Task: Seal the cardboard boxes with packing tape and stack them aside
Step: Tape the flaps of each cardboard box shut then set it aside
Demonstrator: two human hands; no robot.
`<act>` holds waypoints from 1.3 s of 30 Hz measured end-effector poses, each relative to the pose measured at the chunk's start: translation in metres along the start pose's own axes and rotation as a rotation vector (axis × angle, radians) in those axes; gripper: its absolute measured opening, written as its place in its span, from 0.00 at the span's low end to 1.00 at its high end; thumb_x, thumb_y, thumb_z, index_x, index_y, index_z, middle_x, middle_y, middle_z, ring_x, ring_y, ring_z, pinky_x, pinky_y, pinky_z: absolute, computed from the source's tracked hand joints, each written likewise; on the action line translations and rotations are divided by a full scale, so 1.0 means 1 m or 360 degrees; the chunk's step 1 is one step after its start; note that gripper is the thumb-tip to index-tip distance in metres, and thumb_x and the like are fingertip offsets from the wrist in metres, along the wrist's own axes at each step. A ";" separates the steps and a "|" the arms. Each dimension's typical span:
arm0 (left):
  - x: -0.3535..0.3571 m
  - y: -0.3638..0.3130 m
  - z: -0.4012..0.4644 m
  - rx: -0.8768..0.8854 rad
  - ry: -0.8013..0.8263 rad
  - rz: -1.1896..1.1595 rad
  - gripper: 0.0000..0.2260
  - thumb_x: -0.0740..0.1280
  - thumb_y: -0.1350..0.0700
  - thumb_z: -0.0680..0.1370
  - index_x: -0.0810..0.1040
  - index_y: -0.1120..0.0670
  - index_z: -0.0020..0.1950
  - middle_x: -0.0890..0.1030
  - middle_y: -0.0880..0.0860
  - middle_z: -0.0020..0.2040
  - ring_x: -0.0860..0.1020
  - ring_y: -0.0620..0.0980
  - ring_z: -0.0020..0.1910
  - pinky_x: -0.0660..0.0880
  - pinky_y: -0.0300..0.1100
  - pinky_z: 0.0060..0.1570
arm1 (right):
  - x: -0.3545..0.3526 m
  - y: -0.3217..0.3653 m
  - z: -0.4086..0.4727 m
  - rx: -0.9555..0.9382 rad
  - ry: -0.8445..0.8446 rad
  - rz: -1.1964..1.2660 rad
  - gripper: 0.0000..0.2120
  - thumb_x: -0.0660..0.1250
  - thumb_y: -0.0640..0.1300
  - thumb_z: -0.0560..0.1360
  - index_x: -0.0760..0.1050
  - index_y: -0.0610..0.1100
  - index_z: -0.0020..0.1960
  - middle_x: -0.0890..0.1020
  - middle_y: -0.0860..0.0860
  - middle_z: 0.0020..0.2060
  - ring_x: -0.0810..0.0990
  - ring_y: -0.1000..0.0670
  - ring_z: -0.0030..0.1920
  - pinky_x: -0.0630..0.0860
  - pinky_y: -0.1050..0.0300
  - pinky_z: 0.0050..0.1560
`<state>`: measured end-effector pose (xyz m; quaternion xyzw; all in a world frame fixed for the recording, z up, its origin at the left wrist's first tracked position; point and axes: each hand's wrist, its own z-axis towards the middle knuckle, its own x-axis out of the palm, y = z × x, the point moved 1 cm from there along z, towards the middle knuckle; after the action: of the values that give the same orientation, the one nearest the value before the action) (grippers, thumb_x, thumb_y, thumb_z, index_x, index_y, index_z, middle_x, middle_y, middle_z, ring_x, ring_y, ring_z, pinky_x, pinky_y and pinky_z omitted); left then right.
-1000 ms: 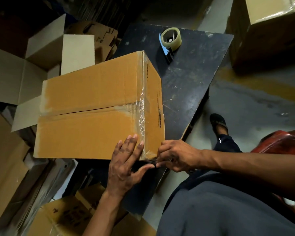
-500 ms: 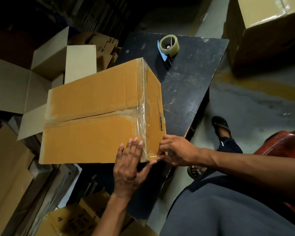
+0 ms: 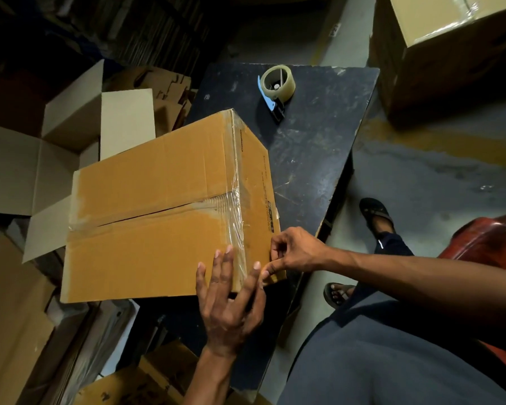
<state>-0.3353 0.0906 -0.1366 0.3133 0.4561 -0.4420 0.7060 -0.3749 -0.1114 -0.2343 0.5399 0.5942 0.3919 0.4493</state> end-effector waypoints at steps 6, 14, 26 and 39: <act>-0.005 -0.005 0.004 -0.0020 0.0301 0.0052 0.09 0.70 0.53 0.77 0.87 0.52 0.54 0.68 0.65 0.77 0.66 0.70 0.77 0.65 0.76 0.67 | -0.003 0.001 -0.004 -0.0019 0.0016 -0.0064 0.22 0.81 0.65 0.63 0.82 0.48 0.42 0.85 0.52 0.36 0.83 0.52 0.37 0.78 0.52 0.37; -0.026 0.006 0.022 0.0078 0.0756 -0.0130 0.12 0.70 0.41 0.76 0.86 0.43 0.56 0.58 0.60 0.83 0.54 0.67 0.82 0.57 0.80 0.68 | -0.013 -0.001 -0.009 -0.0063 0.0112 -0.0118 0.20 0.74 0.66 0.72 0.82 0.49 0.44 0.84 0.52 0.38 0.82 0.53 0.37 0.78 0.53 0.38; -0.033 0.020 0.033 -0.0517 0.0177 -0.0836 0.24 0.65 0.54 0.79 0.71 0.57 0.74 0.62 0.64 0.81 0.60 0.64 0.81 0.65 0.72 0.72 | 0.011 0.028 -0.015 -0.0078 0.0003 0.0192 0.27 0.75 0.71 0.66 0.79 0.46 0.41 0.81 0.54 0.34 0.76 0.57 0.33 0.72 0.60 0.35; 0.003 0.012 0.019 -0.0347 0.0389 0.0066 0.36 0.63 0.42 0.77 0.60 0.57 0.82 0.60 0.64 0.82 0.58 0.62 0.82 0.60 0.70 0.74 | -0.007 0.013 0.007 -0.0191 -0.0171 0.0353 0.30 0.73 0.70 0.69 0.79 0.42 0.40 0.78 0.52 0.32 0.75 0.54 0.33 0.70 0.60 0.34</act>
<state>-0.3171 0.0788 -0.1313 0.2957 0.5774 -0.3338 0.6840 -0.3639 -0.1167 -0.2235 0.5946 0.4815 0.4445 0.4659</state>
